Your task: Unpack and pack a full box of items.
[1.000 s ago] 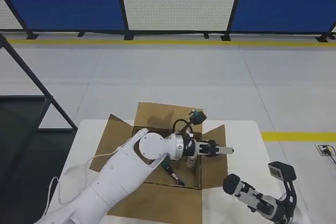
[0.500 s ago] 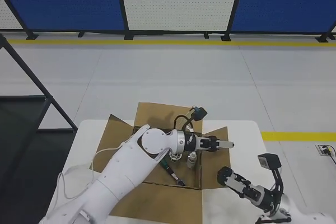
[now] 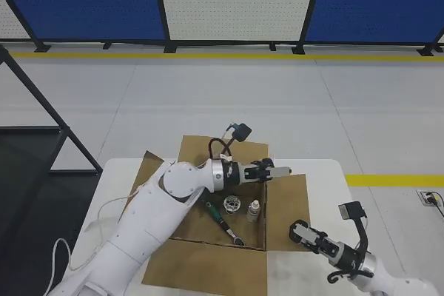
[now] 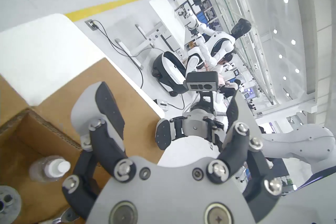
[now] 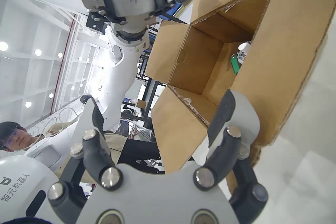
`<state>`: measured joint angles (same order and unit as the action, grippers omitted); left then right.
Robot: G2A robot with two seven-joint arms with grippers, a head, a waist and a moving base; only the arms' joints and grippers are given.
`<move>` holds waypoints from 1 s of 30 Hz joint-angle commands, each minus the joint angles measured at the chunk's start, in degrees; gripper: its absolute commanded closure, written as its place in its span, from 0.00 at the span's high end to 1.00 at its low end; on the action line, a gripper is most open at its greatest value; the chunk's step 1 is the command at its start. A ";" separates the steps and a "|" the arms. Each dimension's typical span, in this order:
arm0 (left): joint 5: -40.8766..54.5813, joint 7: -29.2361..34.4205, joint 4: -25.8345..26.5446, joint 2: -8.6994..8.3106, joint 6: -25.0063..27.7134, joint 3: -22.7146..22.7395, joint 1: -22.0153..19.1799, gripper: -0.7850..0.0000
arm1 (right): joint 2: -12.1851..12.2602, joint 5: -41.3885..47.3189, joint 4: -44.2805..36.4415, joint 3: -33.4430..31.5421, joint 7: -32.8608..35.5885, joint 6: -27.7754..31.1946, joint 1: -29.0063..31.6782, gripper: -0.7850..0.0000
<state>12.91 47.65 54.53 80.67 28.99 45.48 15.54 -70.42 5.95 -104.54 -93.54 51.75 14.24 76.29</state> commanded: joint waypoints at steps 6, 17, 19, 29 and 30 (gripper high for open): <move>-6.01 0.41 16.02 -6.46 -3.38 15.93 12.05 1.00 | 0.37 -0.02 2.41 0.39 -2.03 -1.34 -0.54 1.00; -7.18 2.50 22.30 -7.99 -5.14 20.19 16.61 1.00 | 0.45 -0.58 2.16 0.57 -2.45 -2.32 -0.53 1.00; -7.18 2.50 22.30 -7.99 -5.14 20.19 16.61 1.00 | 0.45 -0.58 2.16 0.57 -2.45 -2.32 -0.53 1.00; -8.25 -0.02 24.91 -9.10 -7.27 23.63 22.03 1.00 | 0.72 -1.79 4.64 2.35 -5.48 -5.26 -1.29 1.00; -8.44 0.26 25.26 -9.27 -7.32 24.06 22.55 1.00 | 0.78 -1.91 4.97 2.39 -5.53 -5.48 -1.34 1.00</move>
<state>4.71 47.57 79.45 71.59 21.76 69.06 37.49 -69.70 4.09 -99.93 -91.18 46.27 8.97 75.00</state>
